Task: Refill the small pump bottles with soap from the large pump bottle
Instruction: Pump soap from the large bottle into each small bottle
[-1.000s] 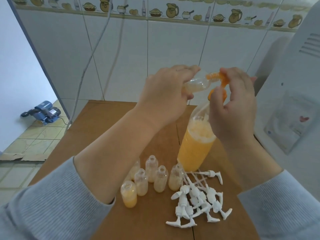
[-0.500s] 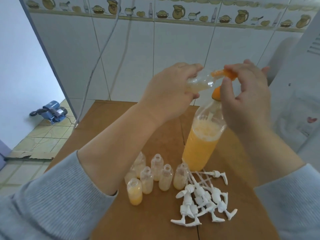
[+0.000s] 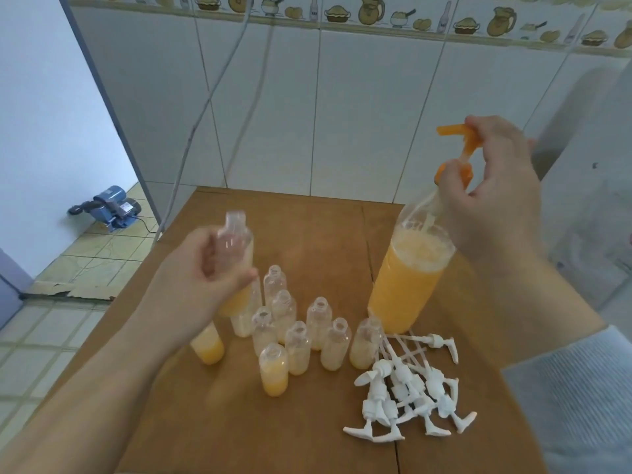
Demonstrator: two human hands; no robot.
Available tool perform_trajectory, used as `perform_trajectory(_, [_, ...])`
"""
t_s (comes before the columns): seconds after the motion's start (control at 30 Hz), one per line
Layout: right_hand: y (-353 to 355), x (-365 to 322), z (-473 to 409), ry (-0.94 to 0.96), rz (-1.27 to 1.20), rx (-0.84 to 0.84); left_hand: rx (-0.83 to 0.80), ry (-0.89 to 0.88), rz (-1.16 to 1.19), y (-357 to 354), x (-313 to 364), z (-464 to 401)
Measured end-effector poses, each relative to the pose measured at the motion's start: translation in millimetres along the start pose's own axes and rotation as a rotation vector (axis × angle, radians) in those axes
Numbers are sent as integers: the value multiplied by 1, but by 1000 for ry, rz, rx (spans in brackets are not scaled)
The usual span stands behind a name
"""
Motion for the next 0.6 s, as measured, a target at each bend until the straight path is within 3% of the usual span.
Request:
perform_trajectory(0.23, [0,0,2,2,-21,24,-57,199,-241,-19,-81,49])
perform_trajectory(0.6, [1,2,4,6,-32,40,-91,220,-430,-46,-105,50])
Point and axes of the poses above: each hand's wrist, its own z-axis away from the middle knuckle, its own y-axis out of the back of the hand, x = y × z, the point moved 9 cm from there along -z, towards the middle knuckle, and after that the axes turned 1 degree about -x, right-handed, at the moved point
